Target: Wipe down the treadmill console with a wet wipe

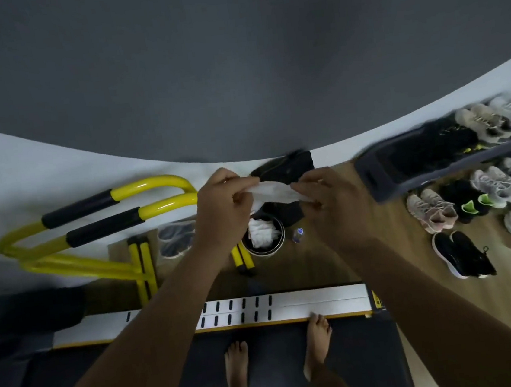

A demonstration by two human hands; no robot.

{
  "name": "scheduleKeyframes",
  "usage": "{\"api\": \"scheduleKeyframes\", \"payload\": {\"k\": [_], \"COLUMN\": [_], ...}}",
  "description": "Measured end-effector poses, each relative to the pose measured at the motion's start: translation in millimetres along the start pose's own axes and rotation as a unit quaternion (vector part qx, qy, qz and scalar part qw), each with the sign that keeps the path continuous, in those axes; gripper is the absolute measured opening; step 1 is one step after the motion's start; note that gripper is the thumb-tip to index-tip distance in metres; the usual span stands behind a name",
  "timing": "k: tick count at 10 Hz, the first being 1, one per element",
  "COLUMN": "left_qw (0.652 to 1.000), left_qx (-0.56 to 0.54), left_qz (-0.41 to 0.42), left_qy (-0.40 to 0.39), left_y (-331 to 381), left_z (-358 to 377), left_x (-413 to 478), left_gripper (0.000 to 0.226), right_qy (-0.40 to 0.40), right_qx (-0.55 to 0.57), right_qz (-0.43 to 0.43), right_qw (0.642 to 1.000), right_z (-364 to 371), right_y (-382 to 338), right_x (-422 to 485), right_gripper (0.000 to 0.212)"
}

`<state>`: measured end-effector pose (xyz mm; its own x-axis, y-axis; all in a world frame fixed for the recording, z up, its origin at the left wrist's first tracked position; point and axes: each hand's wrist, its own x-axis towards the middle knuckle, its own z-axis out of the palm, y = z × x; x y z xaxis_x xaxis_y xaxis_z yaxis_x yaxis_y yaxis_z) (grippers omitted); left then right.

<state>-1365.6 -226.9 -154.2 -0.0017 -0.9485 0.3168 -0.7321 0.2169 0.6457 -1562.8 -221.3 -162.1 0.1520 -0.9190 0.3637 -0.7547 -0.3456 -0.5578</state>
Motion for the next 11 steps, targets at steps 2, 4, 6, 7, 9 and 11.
{"api": "scheduleKeyframes", "payload": {"k": [2,4,6,7,9,11], "left_qw": [0.953,0.966,0.981,0.98,0.957,0.857], "left_qx": [-0.183,-0.063,0.027,0.043,0.05,0.137], "left_qz": [-0.243,-0.252,-0.165,-0.149,-0.165,-0.205], "left_qy": [-0.02,-0.011,-0.103,-0.123,-0.235,-0.453], "left_y": [-36.5,-120.4,-252.8,-328.4,-468.8,-537.2], "left_z": [75.1,165.5,273.4,327.6,438.4,491.6], "left_x": [-5.1,-20.7,-56.9,-78.9,-106.7,-127.0], "left_gripper": [0.011,0.021,0.015,0.012,0.044,0.099], "right_qy": [-0.06,-0.076,-0.219,-0.215,-0.275,-0.415], "right_qx": [0.051,0.06,0.03,0.03,0.008,-0.069], "right_qz": [0.019,0.112,0.129,0.121,0.148,0.178], "right_qw": [0.997,0.989,0.967,0.969,0.95,0.89], "right_z": [63.0,163.2,307.4,386.0,529.5,594.0], "right_y": [60.8,117.0,196.4,238.8,324.0,367.7], "right_x": [-1.0,-19.5,-61.1,-78.9,-102.5,-129.8], "right_gripper": [0.023,0.017,0.026,0.019,0.036,0.071]}}
